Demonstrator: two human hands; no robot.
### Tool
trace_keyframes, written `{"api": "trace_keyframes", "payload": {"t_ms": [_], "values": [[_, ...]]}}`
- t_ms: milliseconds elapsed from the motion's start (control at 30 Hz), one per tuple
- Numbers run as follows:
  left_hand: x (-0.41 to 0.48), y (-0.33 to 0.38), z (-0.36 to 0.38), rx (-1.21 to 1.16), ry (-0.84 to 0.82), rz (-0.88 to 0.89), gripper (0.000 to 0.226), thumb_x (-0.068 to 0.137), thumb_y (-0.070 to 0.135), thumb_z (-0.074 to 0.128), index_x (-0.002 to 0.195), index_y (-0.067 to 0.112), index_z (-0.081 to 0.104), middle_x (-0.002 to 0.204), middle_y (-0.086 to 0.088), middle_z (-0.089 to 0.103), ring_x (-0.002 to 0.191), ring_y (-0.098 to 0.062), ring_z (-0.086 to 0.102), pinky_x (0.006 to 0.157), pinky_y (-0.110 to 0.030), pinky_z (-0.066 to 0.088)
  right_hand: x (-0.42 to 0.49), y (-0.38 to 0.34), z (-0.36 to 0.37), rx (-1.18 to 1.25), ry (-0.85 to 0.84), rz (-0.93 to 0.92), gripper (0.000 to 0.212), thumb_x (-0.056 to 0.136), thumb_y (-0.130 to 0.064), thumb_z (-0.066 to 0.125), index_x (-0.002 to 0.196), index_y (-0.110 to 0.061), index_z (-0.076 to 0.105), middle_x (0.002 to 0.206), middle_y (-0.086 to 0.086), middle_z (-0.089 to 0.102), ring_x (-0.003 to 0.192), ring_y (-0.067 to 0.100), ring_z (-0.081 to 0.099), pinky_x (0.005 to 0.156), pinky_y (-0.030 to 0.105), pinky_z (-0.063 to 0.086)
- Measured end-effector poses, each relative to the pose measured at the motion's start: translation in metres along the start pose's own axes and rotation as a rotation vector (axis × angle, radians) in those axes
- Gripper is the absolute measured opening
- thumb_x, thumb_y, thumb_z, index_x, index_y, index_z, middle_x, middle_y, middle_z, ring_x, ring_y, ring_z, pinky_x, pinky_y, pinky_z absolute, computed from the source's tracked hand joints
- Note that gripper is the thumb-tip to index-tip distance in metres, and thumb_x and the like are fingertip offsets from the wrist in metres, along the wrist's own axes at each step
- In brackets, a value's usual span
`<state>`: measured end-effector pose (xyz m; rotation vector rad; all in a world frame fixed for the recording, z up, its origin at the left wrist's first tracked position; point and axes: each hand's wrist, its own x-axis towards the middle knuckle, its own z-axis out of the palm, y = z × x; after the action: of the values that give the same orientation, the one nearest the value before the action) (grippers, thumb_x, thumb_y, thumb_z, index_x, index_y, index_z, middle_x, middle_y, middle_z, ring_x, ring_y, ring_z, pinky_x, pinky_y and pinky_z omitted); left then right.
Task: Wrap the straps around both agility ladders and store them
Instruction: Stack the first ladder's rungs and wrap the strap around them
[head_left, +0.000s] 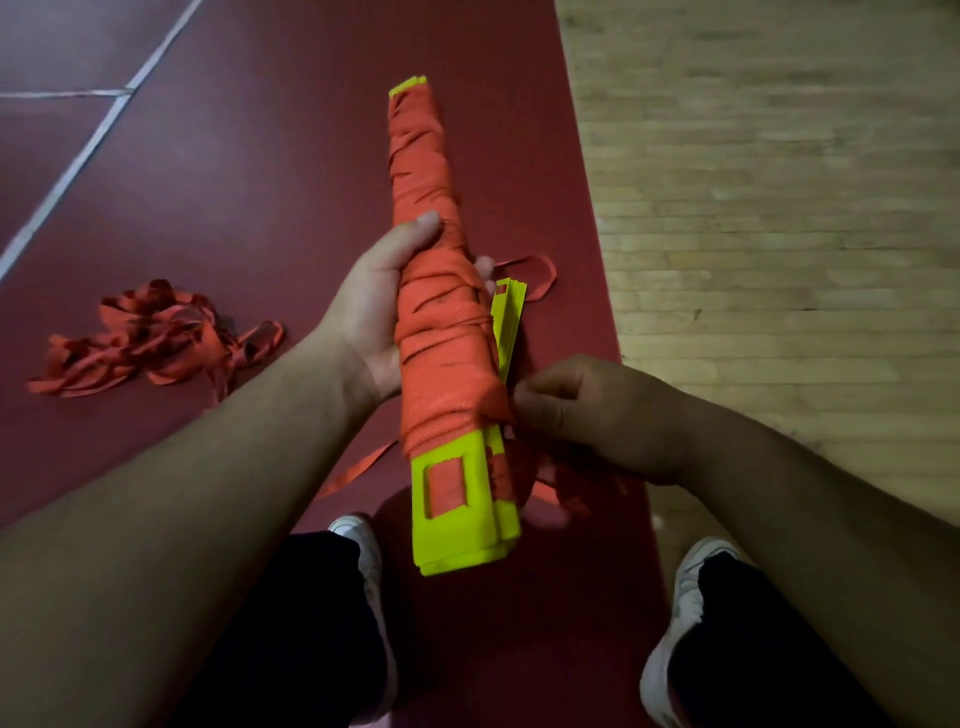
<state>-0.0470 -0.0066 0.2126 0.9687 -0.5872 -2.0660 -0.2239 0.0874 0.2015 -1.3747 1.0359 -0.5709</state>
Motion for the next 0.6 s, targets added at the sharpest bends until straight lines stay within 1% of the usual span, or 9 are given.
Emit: {"api": "trace_keyframes", "payload": {"t_ms": [100, 200, 267, 300, 367, 433, 467, 533, 600], "values": [[-0.001, 0.003, -0.001, -0.023, -0.062, 0.043, 0.032, 0.086, 0.035, 0.055, 0.079, 0.005, 0.065, 0.074, -0.009, 0.068, 0.061, -0.019, 0.067, 0.064, -0.026, 0.058, -0.001, 0.013, -0.01, 0.22, 0.047, -0.032, 0.062, 0.061, -0.065, 0.084, 0.067, -0.006, 0.066, 0.066, 0.015, 0.056, 0.052, 0.012, 0.051, 0.052, 0.026, 0.041], [-0.001, 0.007, -0.003, -0.02, -0.105, 0.054, 0.03, 0.082, 0.035, 0.056, 0.082, 0.006, 0.064, 0.076, -0.008, 0.066, 0.063, -0.019, 0.066, 0.063, -0.025, 0.058, -0.009, 0.009, -0.019, 0.424, 0.022, -0.082, 0.044, 0.064, -0.053, 0.084, 0.064, -0.011, 0.07, 0.055, 0.004, 0.065, 0.045, 0.01, 0.059, 0.046, 0.02, 0.047], [-0.001, 0.011, -0.005, -0.024, -0.106, 0.079, 0.03, 0.081, 0.035, 0.056, 0.083, 0.006, 0.064, 0.076, -0.007, 0.066, 0.065, -0.018, 0.066, 0.064, -0.025, 0.057, -0.009, 0.005, -0.018, 0.389, 0.027, -0.051, 0.051, 0.079, -0.047, 0.077, 0.067, 0.001, 0.065, 0.046, 0.001, 0.057, 0.037, 0.01, 0.051, 0.041, 0.019, 0.039], [0.0, 0.013, -0.007, -0.037, -0.104, 0.095, 0.031, 0.082, 0.035, 0.056, 0.086, 0.006, 0.064, 0.077, -0.007, 0.065, 0.066, -0.018, 0.066, 0.066, -0.025, 0.057, -0.008, 0.004, -0.016, 0.327, 0.043, -0.01, 0.05, 0.083, -0.05, 0.071, 0.068, -0.003, 0.065, 0.046, 0.002, 0.056, 0.036, 0.011, 0.047, 0.042, 0.023, 0.034], [0.0, 0.019, -0.012, -0.087, -0.105, 0.112, 0.033, 0.086, 0.034, 0.055, 0.092, 0.004, 0.063, 0.079, -0.007, 0.066, 0.069, -0.018, 0.067, 0.069, -0.025, 0.058, -0.004, 0.002, -0.012, 0.157, 0.07, 0.049, 0.058, 0.076, -0.072, 0.065, 0.073, -0.014, 0.069, 0.059, 0.015, 0.058, 0.049, 0.021, 0.048, 0.05, 0.032, 0.036], [0.001, 0.021, -0.016, -0.119, -0.087, 0.118, 0.037, 0.092, 0.038, 0.052, 0.096, 0.003, 0.062, 0.079, -0.007, 0.068, 0.069, -0.018, 0.068, 0.069, -0.026, 0.059, -0.002, 0.0, -0.006, 0.021, 0.051, 0.1, 0.067, 0.077, -0.08, 0.058, 0.081, -0.014, 0.072, 0.073, 0.03, 0.058, 0.061, 0.024, 0.05, 0.061, 0.038, 0.039], [0.0, 0.02, -0.016, -0.119, -0.074, 0.128, 0.042, 0.095, 0.043, 0.048, 0.097, 0.004, 0.063, 0.08, -0.007, 0.069, 0.069, -0.018, 0.069, 0.07, -0.027, 0.059, -0.001, 0.0, -0.002, -0.002, 0.051, 0.122, 0.06, 0.083, -0.075, 0.055, 0.077, -0.018, 0.074, 0.068, 0.026, 0.057, 0.057, 0.021, 0.049, 0.059, 0.034, 0.039], [-0.002, 0.016, -0.013, -0.11, -0.073, 0.152, 0.061, 0.099, 0.058, 0.036, 0.094, 0.006, 0.068, 0.082, -0.007, 0.072, 0.071, -0.017, 0.071, 0.075, -0.031, 0.06, 0.0, -0.004, 0.002, 0.044, 0.055, 0.164, 0.049, 0.085, -0.061, 0.048, 0.064, -0.024, 0.072, 0.052, 0.003, 0.045, 0.041, 0.008, 0.039, 0.047, 0.023, 0.034], [-0.005, 0.011, -0.006, -0.099, -0.088, 0.142, 0.081, 0.096, 0.069, 0.023, 0.082, 0.01, 0.077, 0.084, -0.003, 0.075, 0.075, -0.015, 0.073, 0.078, -0.032, 0.06, -0.001, -0.005, 0.005, 0.104, 0.063, 0.231, 0.042, 0.094, -0.049, 0.047, 0.081, -0.018, 0.072, 0.054, -0.005, 0.041, 0.037, 0.003, 0.037, 0.043, 0.021, 0.034]]}}
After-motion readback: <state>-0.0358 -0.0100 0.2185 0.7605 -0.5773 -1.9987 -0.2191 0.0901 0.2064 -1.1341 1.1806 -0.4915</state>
